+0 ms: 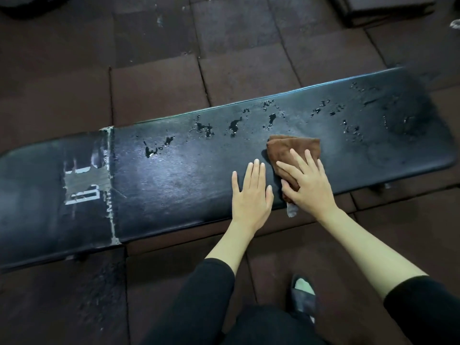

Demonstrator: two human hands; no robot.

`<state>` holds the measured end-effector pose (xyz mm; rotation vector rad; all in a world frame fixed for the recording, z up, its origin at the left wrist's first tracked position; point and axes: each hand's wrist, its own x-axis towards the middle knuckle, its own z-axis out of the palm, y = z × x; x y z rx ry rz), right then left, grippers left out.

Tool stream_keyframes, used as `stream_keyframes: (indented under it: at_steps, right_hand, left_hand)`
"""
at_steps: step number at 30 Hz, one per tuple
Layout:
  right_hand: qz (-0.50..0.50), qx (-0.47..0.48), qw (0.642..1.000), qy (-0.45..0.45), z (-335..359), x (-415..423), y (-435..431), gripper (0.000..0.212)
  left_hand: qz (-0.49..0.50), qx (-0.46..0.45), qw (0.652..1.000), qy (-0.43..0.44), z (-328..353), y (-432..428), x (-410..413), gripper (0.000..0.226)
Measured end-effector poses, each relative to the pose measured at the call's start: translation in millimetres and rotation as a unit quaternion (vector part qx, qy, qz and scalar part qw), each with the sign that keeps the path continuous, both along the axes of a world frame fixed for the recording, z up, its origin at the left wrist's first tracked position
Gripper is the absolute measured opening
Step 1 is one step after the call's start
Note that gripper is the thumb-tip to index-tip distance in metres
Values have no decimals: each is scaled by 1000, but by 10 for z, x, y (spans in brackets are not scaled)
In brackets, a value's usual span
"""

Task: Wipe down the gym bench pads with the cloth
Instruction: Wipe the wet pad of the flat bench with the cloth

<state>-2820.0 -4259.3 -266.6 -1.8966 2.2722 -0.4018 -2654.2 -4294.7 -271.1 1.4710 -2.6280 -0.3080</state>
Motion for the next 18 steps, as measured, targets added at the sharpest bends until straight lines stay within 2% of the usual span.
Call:
stream_keyframes:
  at_steps: [3,9,16,18]
  right_hand:
    - [-12,2,1000,-1,12,-386,67,48]
    - [-101,2,994,-38,43,-1042,135,48]
    - [-256,-26,964,-60,-2,-712,-10,43]
    - [-273,-31,959,-67,8,-537,-61,44]
  left_hand:
    - [3,-4,1000,2,-19,49,-304,57]
    - [20,-25,999,5,-96,96,-523,57]
    - [26,-34,999,8,-81,101,-540,58]
    - [28,-34,999,5,-78,94,-540,57]
